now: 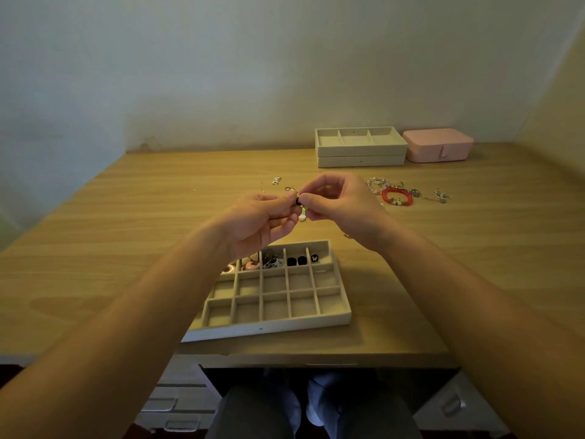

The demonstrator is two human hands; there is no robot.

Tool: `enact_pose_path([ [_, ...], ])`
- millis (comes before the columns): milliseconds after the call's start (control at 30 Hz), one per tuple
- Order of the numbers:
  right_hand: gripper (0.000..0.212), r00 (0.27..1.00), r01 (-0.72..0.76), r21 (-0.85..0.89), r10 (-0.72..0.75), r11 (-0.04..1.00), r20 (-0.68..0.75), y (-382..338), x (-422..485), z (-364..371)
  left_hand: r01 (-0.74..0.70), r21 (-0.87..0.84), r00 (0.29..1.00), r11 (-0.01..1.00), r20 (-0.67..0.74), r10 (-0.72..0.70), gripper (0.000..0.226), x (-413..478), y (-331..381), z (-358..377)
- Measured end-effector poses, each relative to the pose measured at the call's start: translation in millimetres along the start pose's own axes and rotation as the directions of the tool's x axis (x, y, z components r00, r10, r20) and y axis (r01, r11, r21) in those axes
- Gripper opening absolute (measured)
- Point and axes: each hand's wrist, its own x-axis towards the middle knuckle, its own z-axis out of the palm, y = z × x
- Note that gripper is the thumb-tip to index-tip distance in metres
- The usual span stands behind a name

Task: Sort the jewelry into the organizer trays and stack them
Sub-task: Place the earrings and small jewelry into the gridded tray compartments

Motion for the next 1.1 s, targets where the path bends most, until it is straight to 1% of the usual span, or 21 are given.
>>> enact_pose_path([
  [100,0.013,0.999,-0.043,0.075,0.045,0.996,-0.025,-0.4,-1.1,-3.2,-0.017,-0.067,1.0,0.998,0.008,0.017,0.015,-0.9,-0.3,3.6],
  [167,0.014,0.998,-0.052,0.091,0.054,0.995,-0.027,-0.2,-2.0,-6.1,-0.029,-0.046,0.999,0.999,0.019,0.03,0.019,-1.7,-0.2,4.7],
  [233,0.015,0.999,-0.051,0.079,0.052,0.996,-0.012,-0.4,-3.5,-8.5,-0.05,0.02,0.999,0.999,-0.003,0.05,0.02,-1.3,-0.6,5.4],
  [333,0.018,0.999,-0.049,0.02,0.048,0.999,0.021,-2.0,-3.8,-11.8,-0.077,0.138,0.996,0.987,-0.032,0.082,0.016,0.4,-0.9,6.2],
  [400,0.018,0.997,-0.062,-0.011,0.062,0.998,0.039,-4.5,-3.6,-14.6,-0.079,0.167,0.996,0.983,-0.035,0.086,0.013,1.0,-0.8,6.9],
  [567,0.017,0.987,-0.112,-0.09,0.121,0.99,0.102,-15.8,-3.2,-21.1,-0.069,0.178,0.996,0.982,-0.047,0.079,0.011,0.9,-1.6,9.1],
  [700,0.011,0.986,-0.115,-0.189,0.135,0.975,0.098,-20.8,-2.3,-21.3,-0.069,0.126,0.996,0.99,-0.054,0.076,0.009,0.7,-5.0,10.5],
  [833,0.008,0.989,-0.08,-0.32,0.114,0.944,0.09,-23.0,-1.5,-19.2,-0.075,0.083,0.994,0.994,-0.077,0.082,0.012,-0.8,-8.2,14.6],
  [933,0.009,0.988,-0.087,-0.344,0.125,0.935,0.089,-23.6,-2.2,-19.7,-0.07,0.07,0.992,0.995,-0.098,0.076,0.009,-1.7,-10.4,15.7],
  [1000,0.011,0.985,-0.113,-0.33,0.148,0.937,0.085,-22.3,-3.2,-20.8,-0.06,0.087,0.992,0.994,-0.107,0.069,0.013,-2.4,-11.5,15.5],
  [1100,0.011,0.981,-0.122,-0.36,0.166,0.925,0.095,-18.1,-4.7,-22.0,-0.045,0.197,0.991,0.979,-0.118,0.069,0.022,-3.4,-12.5,15.1],
])
